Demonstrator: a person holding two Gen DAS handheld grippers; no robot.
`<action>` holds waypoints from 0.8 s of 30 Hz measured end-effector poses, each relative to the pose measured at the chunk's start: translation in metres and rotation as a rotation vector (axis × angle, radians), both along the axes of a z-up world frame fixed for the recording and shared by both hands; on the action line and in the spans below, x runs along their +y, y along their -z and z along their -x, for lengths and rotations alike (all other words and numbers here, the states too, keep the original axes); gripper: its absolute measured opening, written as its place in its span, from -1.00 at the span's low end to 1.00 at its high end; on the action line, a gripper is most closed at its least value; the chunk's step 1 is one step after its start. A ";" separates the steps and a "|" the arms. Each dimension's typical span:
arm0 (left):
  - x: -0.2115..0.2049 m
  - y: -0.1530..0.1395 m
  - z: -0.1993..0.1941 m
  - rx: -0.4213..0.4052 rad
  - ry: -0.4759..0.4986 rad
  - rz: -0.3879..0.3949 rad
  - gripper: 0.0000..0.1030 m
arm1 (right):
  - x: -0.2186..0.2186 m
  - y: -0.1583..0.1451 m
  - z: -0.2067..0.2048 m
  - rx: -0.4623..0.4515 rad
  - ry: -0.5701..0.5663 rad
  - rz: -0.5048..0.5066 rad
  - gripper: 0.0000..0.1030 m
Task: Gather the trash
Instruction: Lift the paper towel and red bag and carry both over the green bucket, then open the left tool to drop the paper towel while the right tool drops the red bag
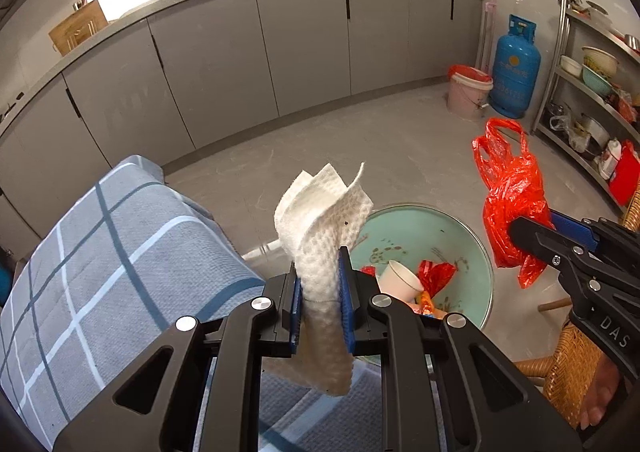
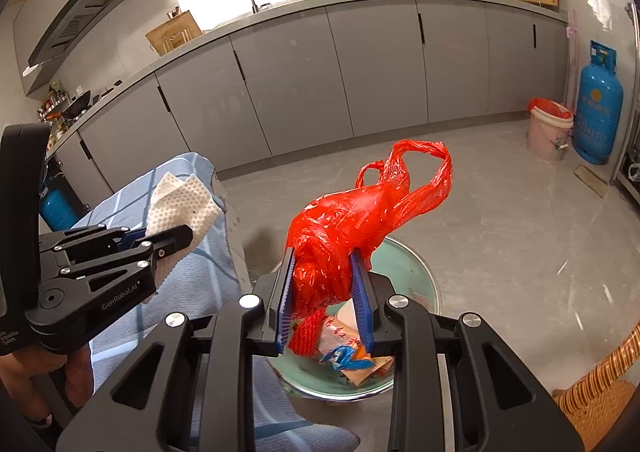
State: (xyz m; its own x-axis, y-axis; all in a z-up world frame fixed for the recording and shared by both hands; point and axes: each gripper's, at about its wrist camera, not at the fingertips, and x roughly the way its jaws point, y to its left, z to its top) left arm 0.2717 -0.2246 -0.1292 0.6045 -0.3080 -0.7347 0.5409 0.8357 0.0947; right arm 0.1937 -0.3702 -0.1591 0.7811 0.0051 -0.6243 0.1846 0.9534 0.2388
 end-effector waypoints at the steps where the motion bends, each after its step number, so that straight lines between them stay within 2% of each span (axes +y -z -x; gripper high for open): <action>1: -0.004 0.003 -0.002 0.005 0.006 -0.005 -0.67 | -0.002 0.001 -0.001 0.001 0.003 -0.003 -0.46; 20: -0.041 0.033 -0.027 0.040 0.053 -0.027 -0.63 | -0.033 0.027 -0.034 0.055 -0.001 -0.010 -0.40; 21: -0.042 0.033 -0.028 0.041 0.053 -0.029 -0.61 | -0.033 0.028 -0.035 0.056 -0.001 -0.014 -0.38; 23: -0.042 0.034 -0.029 0.042 0.053 -0.026 -0.37 | -0.034 0.032 -0.035 0.057 -0.001 -0.029 -0.29; 24: -0.041 0.034 -0.029 0.042 0.054 -0.025 -0.10 | -0.035 0.033 -0.034 0.051 0.006 -0.038 -0.24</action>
